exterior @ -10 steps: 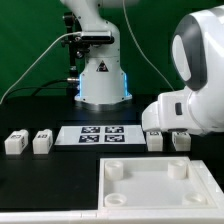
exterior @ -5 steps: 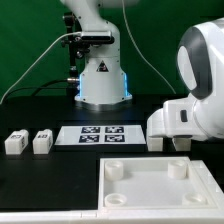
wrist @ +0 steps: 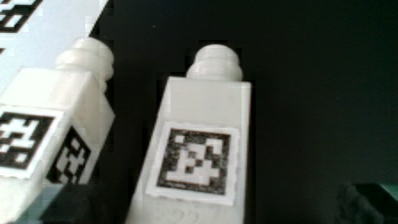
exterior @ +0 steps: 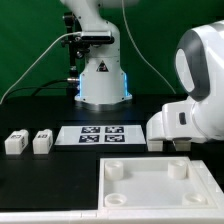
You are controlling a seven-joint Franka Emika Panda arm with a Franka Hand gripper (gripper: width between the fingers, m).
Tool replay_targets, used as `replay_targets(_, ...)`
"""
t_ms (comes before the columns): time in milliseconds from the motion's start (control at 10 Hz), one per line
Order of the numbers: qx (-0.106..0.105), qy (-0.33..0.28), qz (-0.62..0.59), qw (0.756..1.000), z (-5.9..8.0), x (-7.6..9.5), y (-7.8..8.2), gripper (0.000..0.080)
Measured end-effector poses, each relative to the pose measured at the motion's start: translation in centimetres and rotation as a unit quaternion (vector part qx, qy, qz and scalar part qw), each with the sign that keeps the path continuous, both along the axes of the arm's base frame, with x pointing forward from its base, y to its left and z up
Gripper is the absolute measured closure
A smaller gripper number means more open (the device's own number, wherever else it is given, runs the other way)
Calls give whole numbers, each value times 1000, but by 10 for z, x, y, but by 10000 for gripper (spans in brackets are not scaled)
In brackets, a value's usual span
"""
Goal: Assemble one leg
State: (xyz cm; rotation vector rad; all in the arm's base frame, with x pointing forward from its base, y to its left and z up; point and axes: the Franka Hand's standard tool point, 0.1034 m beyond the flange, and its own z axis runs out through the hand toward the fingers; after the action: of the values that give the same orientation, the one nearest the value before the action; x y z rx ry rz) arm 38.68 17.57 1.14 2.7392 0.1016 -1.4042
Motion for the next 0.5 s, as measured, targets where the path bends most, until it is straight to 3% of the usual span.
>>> replay_targets(100,0,0,0,1000,0,0,0,275)
replay_targets(200,0,0,0,1000,0,0,0,275)
replay_targets(400,0,1,0,1000,0,0,0,508)
replay_targets(500,0,1,0,1000,0,0,0,508)
